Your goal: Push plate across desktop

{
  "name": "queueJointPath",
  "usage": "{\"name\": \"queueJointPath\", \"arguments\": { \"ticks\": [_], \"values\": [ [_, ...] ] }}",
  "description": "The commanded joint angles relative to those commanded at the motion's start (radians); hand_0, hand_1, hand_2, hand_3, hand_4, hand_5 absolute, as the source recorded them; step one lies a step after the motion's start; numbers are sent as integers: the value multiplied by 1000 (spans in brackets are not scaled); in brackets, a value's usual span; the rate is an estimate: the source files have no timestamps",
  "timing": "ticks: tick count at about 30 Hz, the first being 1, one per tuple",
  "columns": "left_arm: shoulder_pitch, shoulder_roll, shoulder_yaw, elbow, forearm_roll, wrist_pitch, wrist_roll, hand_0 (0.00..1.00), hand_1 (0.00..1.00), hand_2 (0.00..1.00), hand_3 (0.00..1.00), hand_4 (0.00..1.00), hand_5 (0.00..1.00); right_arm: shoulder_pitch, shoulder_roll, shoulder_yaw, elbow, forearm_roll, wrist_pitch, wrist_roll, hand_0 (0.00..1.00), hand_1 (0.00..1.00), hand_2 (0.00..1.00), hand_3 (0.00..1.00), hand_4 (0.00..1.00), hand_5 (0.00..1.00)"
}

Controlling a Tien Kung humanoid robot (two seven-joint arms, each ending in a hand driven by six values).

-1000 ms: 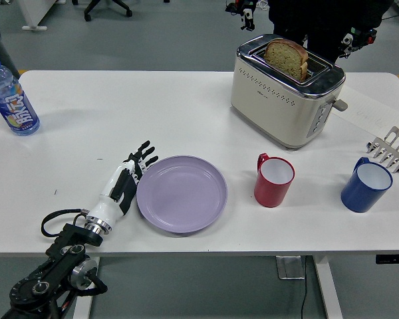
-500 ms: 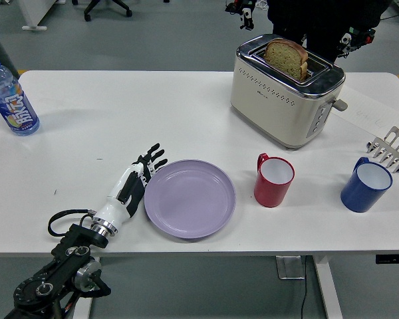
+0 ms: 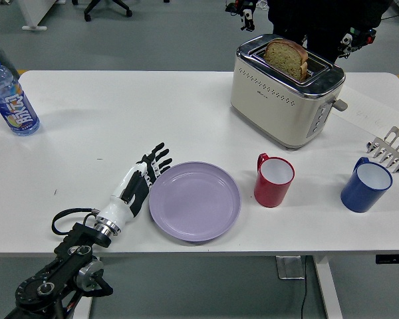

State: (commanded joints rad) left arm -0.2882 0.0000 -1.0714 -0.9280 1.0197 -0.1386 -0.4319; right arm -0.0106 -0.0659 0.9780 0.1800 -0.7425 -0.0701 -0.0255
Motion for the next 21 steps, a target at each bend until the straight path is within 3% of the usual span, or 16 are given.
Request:
{"name": "queueJointPath", "arguments": {
  "ticks": [10, 18, 19, 21],
  "values": [
    [-1, 0, -33, 3, 25, 8, -7, 908, 925, 977, 997, 487, 998, 4, 5, 25, 0, -32, -3, -4, 634, 590, 677, 676, 227, 417],
    [-27, 0, -218, 10, 103, 63, -24, 908, 926, 977, 994, 487, 998, 20, 6, 32, 0, -47, -3, -3, 634, 591, 676, 676, 227, 416],
    [-30, 0, -239, 9, 112, 66, -23, 896, 914, 957, 945, 482, 998, 21, 5, 30, 0, -47, -2, -3, 633, 590, 677, 676, 226, 417],
    [-32, 0, -300, -1, 145, 68, -18, 896, 914, 957, 945, 482, 998, 22, 4, 23, 0, -38, -3, -1, 633, 590, 677, 676, 226, 417]
  ]
}}
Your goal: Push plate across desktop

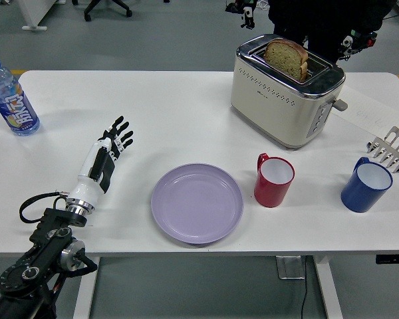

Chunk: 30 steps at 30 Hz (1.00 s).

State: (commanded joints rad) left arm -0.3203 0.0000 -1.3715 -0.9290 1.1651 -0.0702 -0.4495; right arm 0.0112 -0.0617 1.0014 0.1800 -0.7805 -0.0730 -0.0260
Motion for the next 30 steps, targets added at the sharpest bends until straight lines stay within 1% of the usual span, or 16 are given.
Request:
{"name": "queueJointPath", "arguments": {
  "ticks": [3, 4, 7, 9, 10, 12, 13, 14, 15, 16, 21, 27, 30],
  "values": [
    [4, 0, -87, -22, 31, -5, 20, 896, 914, 957, 945, 482, 998, 1, 1, 9, 0, -2, -2, 1, 633, 590, 677, 676, 226, 417],
    [11, 0, -127, -38, 56, -13, 40, 847, 874, 904, 860, 467, 998, 3, 1, 12, 0, -4, -3, 1, 633, 590, 677, 674, 227, 418],
    [27, 0, -214, -70, 92, -30, 71, 847, 874, 904, 860, 467, 998, 3, 0, 16, 0, -7, -4, 1, 633, 590, 677, 674, 227, 418],
    [45, 0, -280, -106, 107, -37, 91, 847, 874, 904, 860, 467, 998, 8, -3, 24, 0, -20, -1, 2, 633, 590, 677, 674, 227, 418],
    [49, 0, -311, -116, 109, -38, 96, 806, 810, 825, 735, 460, 998, 10, -4, 28, 0, -27, 0, 2, 633, 589, 676, 671, 226, 420],
    [58, 0, -362, -139, 115, -44, 109, 806, 810, 825, 735, 460, 998, 19, -8, 42, 0, -63, 0, -4, 633, 589, 676, 671, 226, 420],
    [71, 0, -397, -160, 125, -49, 116, 806, 810, 825, 735, 460, 998, 16, -11, 26, 0, -44, 0, 1, 633, 589, 676, 671, 226, 420],
    [74, 0, -411, -166, 127, -50, 118, 806, 810, 825, 735, 460, 998, 15, -11, 22, 0, -39, 0, 2, 633, 589, 676, 671, 226, 420],
    [78, 0, -439, -177, 128, -53, 124, 806, 810, 825, 735, 460, 998, 14, -11, 36, 0, -43, -1, 4, 633, 589, 676, 671, 226, 420],
    [79, 0, -452, -180, 130, -55, 128, 798, 787, 806, 719, 456, 998, 15, -11, 41, 0, -47, -2, 2, 632, 587, 676, 669, 226, 418],
    [95, 0, -498, -192, 139, -69, 154, 798, 787, 806, 719, 456, 998, 7, -9, 56, 0, -64, -5, -15, 632, 587, 676, 669, 226, 418],
    [112, 0, -519, -214, 140, -83, 173, 792, 784, 799, 711, 457, 998, 14, -5, 68, 0, -39, -8, -9, 632, 586, 672, 668, 225, 419],
    [125, 0, -535, -211, 141, -87, 179, 789, 781, 795, 714, 462, 998, 10, -6, 70, 0, -33, -10, -5, 631, 586, 673, 668, 225, 419]
  ]
}}
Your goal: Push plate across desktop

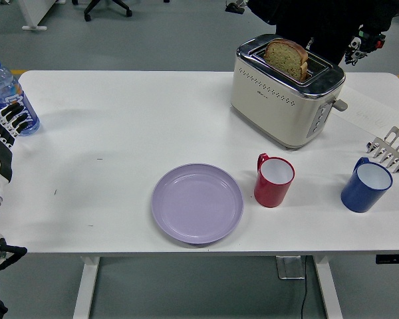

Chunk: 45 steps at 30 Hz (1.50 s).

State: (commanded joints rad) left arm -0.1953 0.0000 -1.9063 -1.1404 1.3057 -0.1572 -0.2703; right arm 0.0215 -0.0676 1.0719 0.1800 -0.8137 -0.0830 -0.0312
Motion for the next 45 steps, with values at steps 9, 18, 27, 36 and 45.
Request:
{"name": "queueJointPath", "arguments": {
  "ticks": [9, 18, 27, 36, 45],
  "values": [
    [19, 0, -20, 11, 12, -24, 28, 789, 780, 793, 704, 455, 998, -22, 1, 6, 0, 16, -2, 15, 632, 586, 674, 668, 224, 417],
    [18, 0, -16, 22, 12, -41, 34, 787, 779, 790, 700, 447, 998, -24, -3, 6, 0, 11, 0, 23, 629, 584, 673, 666, 223, 414],
    [26, 9, 33, 28, -3, -65, 54, 786, 780, 790, 702, 446, 998, -28, -2, -3, 0, 23, -1, 19, 630, 583, 672, 665, 223, 414],
    [19, 19, 49, 34, -9, -76, 67, 786, 780, 786, 698, 452, 998, -30, 0, -15, 0, 35, -6, 15, 629, 583, 671, 663, 222, 411],
    [31, 39, 50, 32, -20, -82, 63, 782, 776, 780, 693, 450, 998, -34, 0, -8, 0, 25, -9, 17, 630, 582, 670, 663, 222, 411]
  ]
}}
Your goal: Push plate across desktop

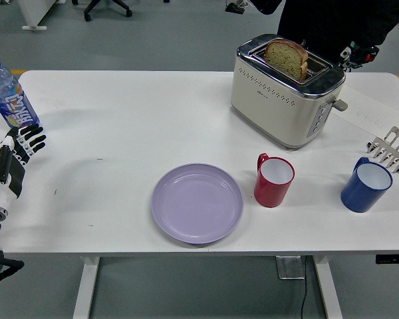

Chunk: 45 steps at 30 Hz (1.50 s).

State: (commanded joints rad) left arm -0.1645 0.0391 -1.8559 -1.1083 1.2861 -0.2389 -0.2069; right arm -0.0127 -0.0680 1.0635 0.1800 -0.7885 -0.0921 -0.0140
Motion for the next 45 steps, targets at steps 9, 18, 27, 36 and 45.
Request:
{"name": "queueJointPath", "arguments": {
  "ticks": [9, 18, 27, 36, 45],
  "values": [
    [1, 12, -32, -9, -25, -24, 17, 772, 748, 736, 669, 451, 998, 7, -3, 6, 0, -8, -1, 3, 629, 581, 669, 662, 221, 406],
    [-4, 38, -86, -38, -165, -106, 133, 773, 750, 731, 676, 453, 998, 22, -6, 23, 0, -18, -1, 6, 629, 581, 669, 662, 221, 404],
    [3, 50, -104, -34, -207, -142, 166, 778, 761, 737, 698, 479, 998, 13, -7, 19, 0, -7, -2, 11, 629, 581, 670, 661, 221, 402],
    [22, 57, -97, -21, -178, -146, 153, 779, 763, 739, 696, 493, 998, -1, -4, 14, 0, 6, -3, 6, 629, 581, 670, 662, 221, 400],
    [31, 63, -88, -12, -167, -146, 145, 778, 757, 741, 689, 494, 998, -8, -4, 19, 0, 6, -3, 7, 629, 581, 670, 662, 220, 398]
  ]
}}
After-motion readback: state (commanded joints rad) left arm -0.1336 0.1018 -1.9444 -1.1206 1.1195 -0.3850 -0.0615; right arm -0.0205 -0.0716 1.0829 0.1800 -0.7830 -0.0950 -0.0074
